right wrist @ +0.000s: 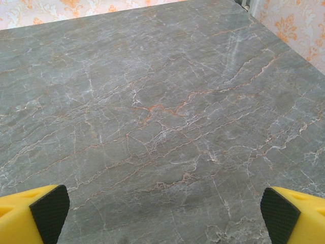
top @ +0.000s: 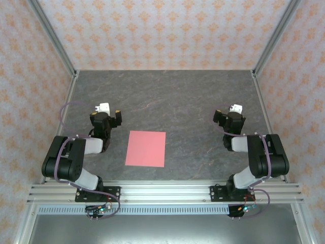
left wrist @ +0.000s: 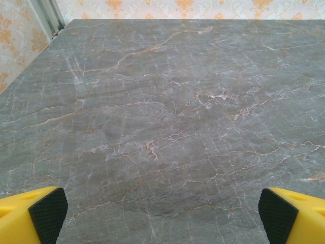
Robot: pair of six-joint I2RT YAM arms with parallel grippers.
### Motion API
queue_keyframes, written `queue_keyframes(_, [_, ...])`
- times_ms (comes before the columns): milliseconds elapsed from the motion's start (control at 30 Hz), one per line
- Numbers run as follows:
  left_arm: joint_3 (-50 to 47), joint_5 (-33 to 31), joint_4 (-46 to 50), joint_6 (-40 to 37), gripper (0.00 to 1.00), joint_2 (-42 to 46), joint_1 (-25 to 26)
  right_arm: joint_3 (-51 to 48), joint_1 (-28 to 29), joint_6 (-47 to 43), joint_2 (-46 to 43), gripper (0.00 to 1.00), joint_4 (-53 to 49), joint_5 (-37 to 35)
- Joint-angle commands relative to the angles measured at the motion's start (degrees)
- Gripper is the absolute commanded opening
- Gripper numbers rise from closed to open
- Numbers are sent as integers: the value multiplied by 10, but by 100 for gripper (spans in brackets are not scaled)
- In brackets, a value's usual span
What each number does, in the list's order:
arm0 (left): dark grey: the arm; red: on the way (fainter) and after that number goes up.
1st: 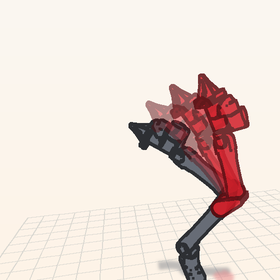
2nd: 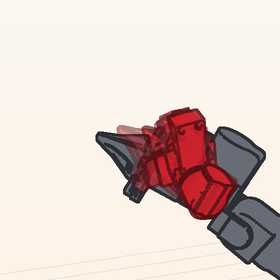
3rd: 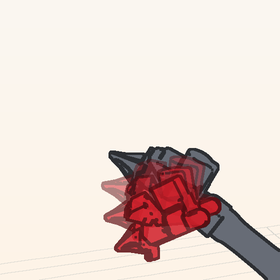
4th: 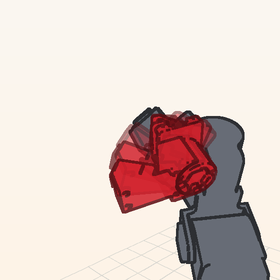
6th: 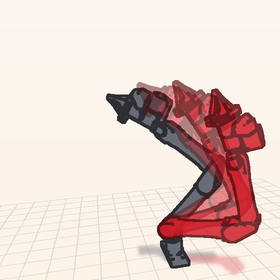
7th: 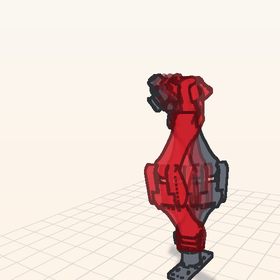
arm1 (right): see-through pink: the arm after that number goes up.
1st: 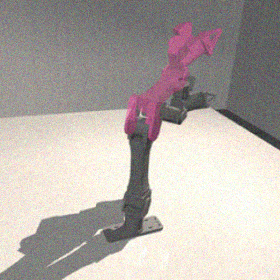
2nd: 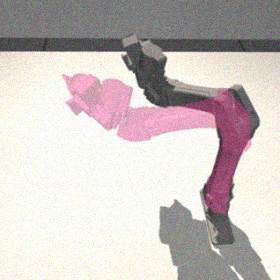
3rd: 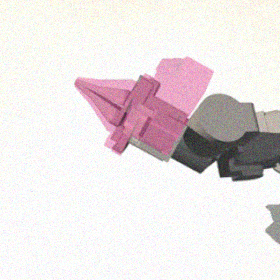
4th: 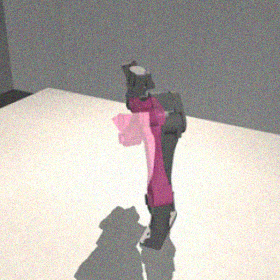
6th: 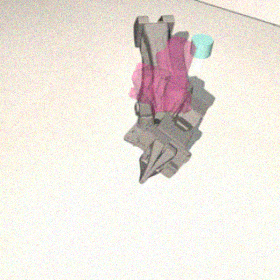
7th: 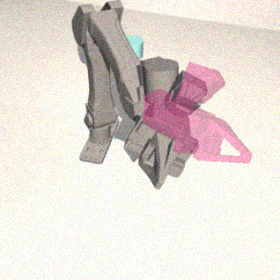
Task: Fold a paper plane with a square sheet of paper (fold left side to right side)
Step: Move the square sheet of paper to the center of the table.
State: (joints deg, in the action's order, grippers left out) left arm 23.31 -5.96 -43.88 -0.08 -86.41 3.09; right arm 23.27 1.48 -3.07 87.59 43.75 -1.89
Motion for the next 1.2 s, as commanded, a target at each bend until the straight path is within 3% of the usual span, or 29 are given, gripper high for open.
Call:
queue_keyframes(0, [8,4,7,-9,100,7,-1,8,-1,4,-5,100,3,4])
queue_keyframes(100, [9,-5,29,-6,100,38,-1,13,-1,18,-31,100,-24,-29])
queue_keyframes(333, [89,-5,330,65,100,231,19,72,-1,44,-230,100,-286,-26])
queue_keyframes(567, [157,-3,590,151,99,288,152,70,31,167,-418,100,-481,36])
queue_keyframes(733, [160,20,702,213,99,253,247,52,100,226,-483,100,-551,30])
queue_keyframes(933, [170,69,723,267,99,159,330,53,157,224,-473,100,-577,9])
queue_keyframes(1167, [262,86,761,265,99,7,380,69,170,215,-471,100,-587,8])
